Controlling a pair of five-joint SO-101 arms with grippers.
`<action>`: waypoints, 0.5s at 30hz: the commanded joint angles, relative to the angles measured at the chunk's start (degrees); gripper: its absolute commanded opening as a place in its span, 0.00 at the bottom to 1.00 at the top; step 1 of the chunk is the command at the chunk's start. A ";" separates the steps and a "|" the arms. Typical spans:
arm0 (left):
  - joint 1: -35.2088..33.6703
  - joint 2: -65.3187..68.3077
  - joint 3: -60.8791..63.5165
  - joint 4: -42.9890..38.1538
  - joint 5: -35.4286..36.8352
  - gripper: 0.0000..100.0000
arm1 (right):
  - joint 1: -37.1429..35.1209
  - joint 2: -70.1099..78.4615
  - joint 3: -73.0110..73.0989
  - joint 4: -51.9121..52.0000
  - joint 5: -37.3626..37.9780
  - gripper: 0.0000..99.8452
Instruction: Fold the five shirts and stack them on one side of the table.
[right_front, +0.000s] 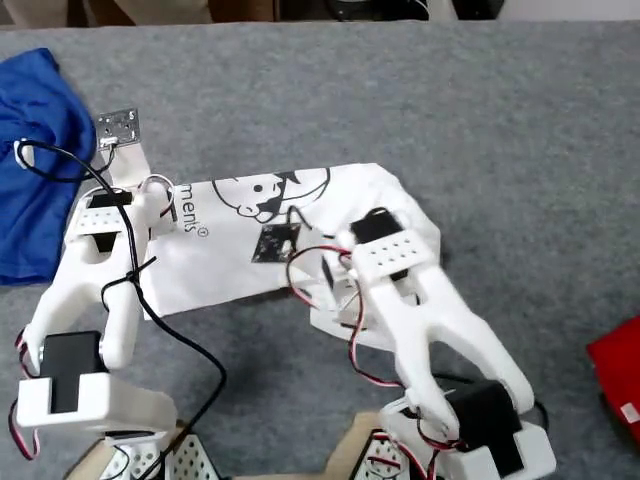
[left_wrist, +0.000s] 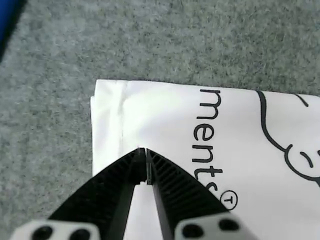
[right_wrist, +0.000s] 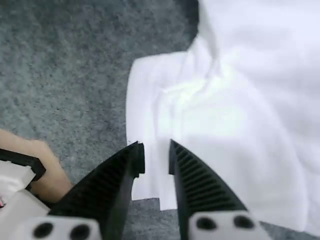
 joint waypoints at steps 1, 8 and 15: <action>-0.88 -0.22 -2.81 -0.79 0.53 0.02 | 1.19 -1.80 -1.89 -0.26 -0.79 0.16; -0.88 -0.13 -3.08 -0.79 0.53 0.02 | 1.10 2.59 3.56 -8.44 -0.79 0.17; -0.88 -0.13 -3.08 -0.79 0.53 0.02 | 1.10 7.08 4.62 -10.55 -1.67 0.16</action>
